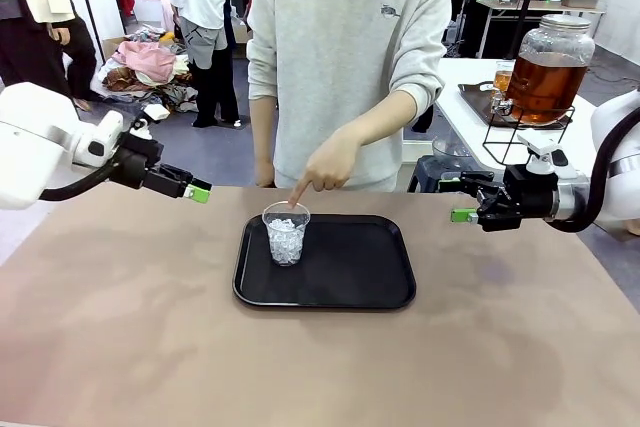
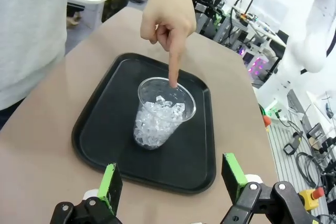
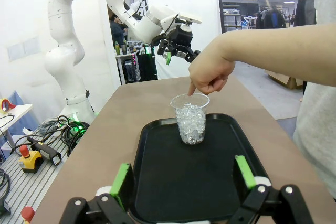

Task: Pour the drink into the iced cup.
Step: Pick up the iced cup indicated by the human and present it to them.

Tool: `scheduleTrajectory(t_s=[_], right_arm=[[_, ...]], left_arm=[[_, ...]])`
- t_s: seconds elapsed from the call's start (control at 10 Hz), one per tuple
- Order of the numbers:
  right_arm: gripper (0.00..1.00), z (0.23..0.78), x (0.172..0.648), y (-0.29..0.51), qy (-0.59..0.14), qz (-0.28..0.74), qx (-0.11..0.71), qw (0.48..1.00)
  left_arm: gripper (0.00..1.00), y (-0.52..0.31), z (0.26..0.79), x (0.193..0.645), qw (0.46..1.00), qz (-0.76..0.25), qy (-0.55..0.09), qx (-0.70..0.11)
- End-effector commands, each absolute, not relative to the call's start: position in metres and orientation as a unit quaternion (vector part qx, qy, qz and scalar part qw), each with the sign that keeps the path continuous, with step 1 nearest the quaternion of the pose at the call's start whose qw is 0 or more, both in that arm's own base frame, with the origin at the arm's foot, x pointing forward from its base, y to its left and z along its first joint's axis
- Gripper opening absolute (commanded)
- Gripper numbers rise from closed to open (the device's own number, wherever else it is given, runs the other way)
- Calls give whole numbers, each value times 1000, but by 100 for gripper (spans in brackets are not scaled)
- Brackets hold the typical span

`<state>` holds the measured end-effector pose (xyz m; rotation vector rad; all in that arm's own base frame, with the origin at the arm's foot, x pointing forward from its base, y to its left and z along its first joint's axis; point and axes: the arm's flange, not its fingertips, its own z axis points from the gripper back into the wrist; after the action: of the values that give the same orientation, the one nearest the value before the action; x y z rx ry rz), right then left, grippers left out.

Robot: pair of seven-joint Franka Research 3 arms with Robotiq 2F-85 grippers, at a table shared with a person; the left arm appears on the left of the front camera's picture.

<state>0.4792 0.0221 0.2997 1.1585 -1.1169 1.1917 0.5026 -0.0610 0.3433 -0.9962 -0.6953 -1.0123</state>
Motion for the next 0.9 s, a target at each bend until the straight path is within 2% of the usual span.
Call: scheduleTrajectory(t_s=[0.0,0.5,0.8], right_arm=[[100,302,480,23,-472,502,485,539],[100,302,480,23,-472,502,485,539],[100,302,480,23,-472,502,485,539]], left_arm=[[100,-57,351,505,711,-449,-316,-438],[100,-57,347,506,708,-453,-318,-440],[100,-65,324,509,652,-535,-368,-391]])
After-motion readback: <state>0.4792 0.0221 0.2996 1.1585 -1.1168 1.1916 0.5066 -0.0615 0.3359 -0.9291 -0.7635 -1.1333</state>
